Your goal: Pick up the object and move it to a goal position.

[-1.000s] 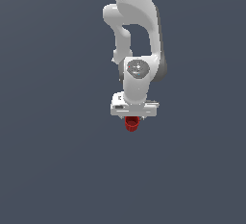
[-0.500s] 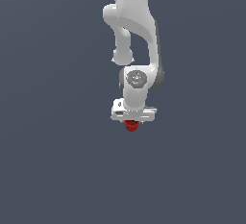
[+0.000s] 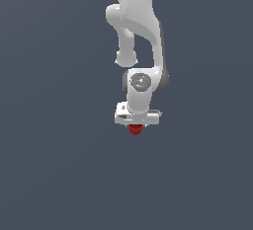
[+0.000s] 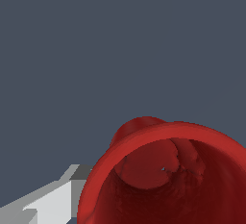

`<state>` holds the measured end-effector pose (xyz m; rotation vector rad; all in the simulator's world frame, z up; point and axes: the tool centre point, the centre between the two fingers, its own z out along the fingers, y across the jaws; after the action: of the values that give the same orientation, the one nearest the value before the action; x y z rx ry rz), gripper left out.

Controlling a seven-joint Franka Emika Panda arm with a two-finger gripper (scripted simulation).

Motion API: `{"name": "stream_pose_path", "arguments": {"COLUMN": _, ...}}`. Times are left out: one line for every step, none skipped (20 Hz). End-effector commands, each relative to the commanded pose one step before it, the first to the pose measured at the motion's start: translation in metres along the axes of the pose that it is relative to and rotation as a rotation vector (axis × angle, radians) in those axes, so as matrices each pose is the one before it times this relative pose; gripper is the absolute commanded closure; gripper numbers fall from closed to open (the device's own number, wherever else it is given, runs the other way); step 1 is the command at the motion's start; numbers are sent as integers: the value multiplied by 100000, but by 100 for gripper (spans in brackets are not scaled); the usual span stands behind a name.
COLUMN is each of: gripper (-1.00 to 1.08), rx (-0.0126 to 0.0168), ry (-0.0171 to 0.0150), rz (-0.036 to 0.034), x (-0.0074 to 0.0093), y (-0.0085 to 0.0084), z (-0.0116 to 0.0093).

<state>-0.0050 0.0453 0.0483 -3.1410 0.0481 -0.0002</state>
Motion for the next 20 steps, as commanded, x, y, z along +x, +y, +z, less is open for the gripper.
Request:
{"name": "stream_pose_path", "arguments": {"gripper": 108, "rx": -29, "ry": -25, "rz": 35, "x": 13, "y": 36, "z": 108}}
{"name": "stream_pose_path", "arguments": {"gripper": 108, "rx": 0, "ry": 0, "rz": 0, "x": 0, "y": 0, "z": 0}}
{"name": "stream_pose_path", "arguments": {"gripper": 108, "rx": 32, "ry": 49, "rz": -36, "x": -5, "y": -32, "z": -118}}
{"name": "stream_pose_path", "arguments": {"gripper": 108, "rx": 0, "ry": 0, "rz": 0, "x": 1, "y": 9, "z": -29}}
{"name": "stream_pose_path", "arguments": {"gripper": 108, "rx": 0, "ry": 0, "rz": 0, "x": 3, "y": 27, "z": -88}}
{"name": "stream_pose_path", "arguments": {"gripper": 108, "rx": 0, "ry": 0, "rz": 0, "x": 5, "y": 45, "z": -148}}
{"name": "stream_pose_path", "arguments": {"gripper": 108, "rx": 0, "ry": 0, "rz": 0, "x": 7, "y": 64, "z": -207}}
{"name": "stream_pose_path", "arguments": {"gripper": 108, "rx": 0, "ry": 0, "rz": 0, "x": 9, "y": 82, "z": -267}}
{"name": "stream_pose_path", "arguments": {"gripper": 108, "rx": 0, "ry": 0, "rz": 0, "x": 11, "y": 101, "z": -328}}
{"name": "stream_pose_path", "arguments": {"gripper": 108, "rx": 0, "ry": 0, "rz": 0, "x": 14, "y": 120, "z": -390}}
{"name": "stream_pose_path", "arguments": {"gripper": 108, "rx": 0, "ry": 0, "rz": 0, "x": 16, "y": 139, "z": -454}}
{"name": "stream_pose_path", "arguments": {"gripper": 108, "rx": 0, "ry": 0, "rz": 0, "x": 19, "y": 159, "z": -520}}
{"name": "stream_pose_path", "arguments": {"gripper": 108, "rx": 0, "ry": 0, "rz": 0, "x": 21, "y": 179, "z": -585}}
{"name": "stream_pose_path", "arguments": {"gripper": 108, "rx": 0, "ry": 0, "rz": 0, "x": 24, "y": 198, "z": -649}}
{"name": "stream_pose_path", "arguments": {"gripper": 108, "rx": 0, "ry": 0, "rz": 0, "x": 26, "y": 216, "z": -710}}
{"name": "stream_pose_path", "arguments": {"gripper": 108, "rx": 0, "ry": 0, "rz": 0, "x": 29, "y": 234, "z": -768}}
{"name": "stream_pose_path", "arguments": {"gripper": 108, "rx": 0, "ry": 0, "rz": 0, "x": 32, "y": 250, "z": -824}}
{"name": "stream_pose_path", "arguments": {"gripper": 108, "rx": 0, "ry": 0, "rz": 0, "x": 34, "y": 266, "z": -878}}
{"name": "stream_pose_path", "arguments": {"gripper": 108, "rx": 0, "ry": 0, "rz": 0, "x": 37, "y": 282, "z": -930}}
{"name": "stream_pose_path", "arguments": {"gripper": 108, "rx": 66, "ry": -5, "rz": 19, "x": 41, "y": 316, "z": -980}}
